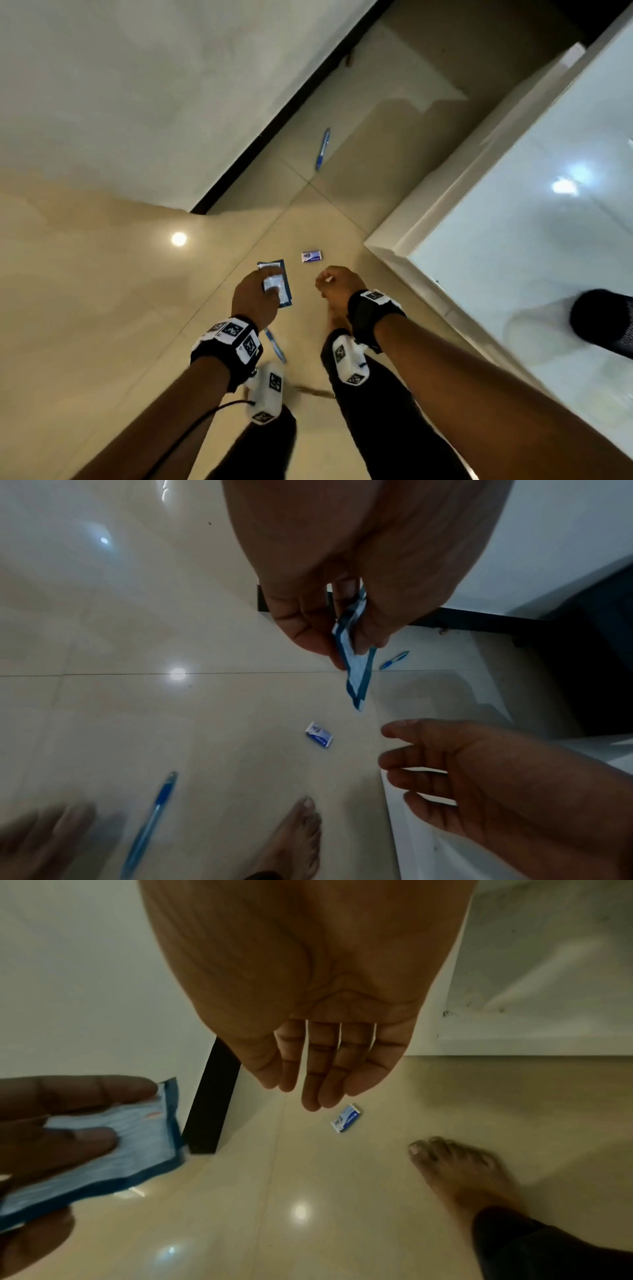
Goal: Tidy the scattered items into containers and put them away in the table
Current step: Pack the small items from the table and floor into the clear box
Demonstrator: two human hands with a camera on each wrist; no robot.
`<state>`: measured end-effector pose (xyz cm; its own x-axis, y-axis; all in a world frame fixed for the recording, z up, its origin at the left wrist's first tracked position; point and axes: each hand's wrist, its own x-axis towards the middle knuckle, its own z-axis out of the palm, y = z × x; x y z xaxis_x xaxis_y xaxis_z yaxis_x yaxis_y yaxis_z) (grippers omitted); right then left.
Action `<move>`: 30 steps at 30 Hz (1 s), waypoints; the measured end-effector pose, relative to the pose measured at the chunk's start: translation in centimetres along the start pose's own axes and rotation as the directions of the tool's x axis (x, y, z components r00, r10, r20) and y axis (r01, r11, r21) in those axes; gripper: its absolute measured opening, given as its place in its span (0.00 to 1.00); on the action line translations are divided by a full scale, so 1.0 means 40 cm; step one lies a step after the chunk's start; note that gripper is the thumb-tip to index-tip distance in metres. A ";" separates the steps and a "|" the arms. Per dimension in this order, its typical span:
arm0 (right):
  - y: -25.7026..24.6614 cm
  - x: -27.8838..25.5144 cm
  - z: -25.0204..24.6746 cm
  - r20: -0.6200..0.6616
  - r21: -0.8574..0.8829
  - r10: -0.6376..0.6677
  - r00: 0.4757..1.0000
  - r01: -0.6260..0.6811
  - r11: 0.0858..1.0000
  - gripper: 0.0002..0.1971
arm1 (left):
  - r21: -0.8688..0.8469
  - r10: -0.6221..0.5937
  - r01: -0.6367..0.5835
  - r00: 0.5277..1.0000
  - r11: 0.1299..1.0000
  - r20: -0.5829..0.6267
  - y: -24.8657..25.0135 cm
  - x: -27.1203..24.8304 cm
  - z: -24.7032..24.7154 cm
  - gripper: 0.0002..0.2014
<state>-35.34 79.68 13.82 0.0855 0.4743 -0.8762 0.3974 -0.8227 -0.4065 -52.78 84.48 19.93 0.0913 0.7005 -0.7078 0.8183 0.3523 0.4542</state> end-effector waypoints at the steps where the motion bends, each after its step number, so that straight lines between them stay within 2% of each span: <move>1: -0.010 0.027 0.004 0.002 0.045 0.018 1.000 -0.018 0.999 0.05 | 0.010 0.000 0.000 1.000 1.000 0.008 0.020 0.037 0.003 0.17; 4: -0.030 0.099 0.010 -0.023 0.106 0.073 0.997 -0.070 0.992 0.03 | 0.010 0.028 -0.028 0.999 1.000 0.036 0.064 0.130 0.010 0.19; 8: 0.004 0.218 0.027 -0.061 -0.003 0.141 0.988 -0.141 0.990 0.13 | 0.012 0.083 -0.084 0.996 0.996 0.031 0.071 0.268 0.029 0.20; 13: 0.065 0.399 0.098 -0.143 0.135 0.252 0.957 -0.233 0.963 0.26 | 0.073 0.163 -0.166 0.985 0.983 0.046 0.025 0.473 0.063 0.19; 17: 0.067 0.510 0.180 -0.207 0.280 0.364 0.908 -0.301 0.912 0.35 | 0.094 0.199 -0.205 0.978 0.974 0.067 -0.028 0.587 0.081 0.19; 20: 0.045 0.566 0.223 -0.260 0.392 0.481 0.837 -0.364 0.845 0.36 | 0.106 0.229 -0.244 0.964 0.964 0.138 -0.063 0.627 0.088 0.19; 22: 0.027 0.590 0.237 -0.263 0.449 0.525 0.810 -0.379 0.809 0.37 | 0.123 0.270 -0.294 0.946 0.948 0.179 -0.085 0.641 0.080 0.20; 24: 0.013 0.598 0.241 -0.269 0.475 0.503 0.821 -0.341 0.811 0.32 | 0.141 0.291 -0.323 0.934 0.936 0.207 -0.089 0.645 0.066 0.20; 27: -0.020 0.564 0.220 -0.305 0.520 0.403 0.863 -0.203 0.830 0.15 | 0.151 0.296 -0.332 0.929 0.931 0.223 -0.065 0.625 0.039 0.22; 30: -0.076 0.469 0.163 -0.347 0.557 0.309 0.886 -0.070 0.827 0.04 | 0.141 0.349 -0.388 0.907 0.911 0.237 -0.001 0.571 -0.014 0.25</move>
<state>-40.88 89.04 -3.06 0.5154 0.2745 -0.8118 -0.1865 -0.8887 -0.4189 -51.04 100.80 4.05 0.5030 0.6108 -0.6115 0.7901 -0.0381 0.6118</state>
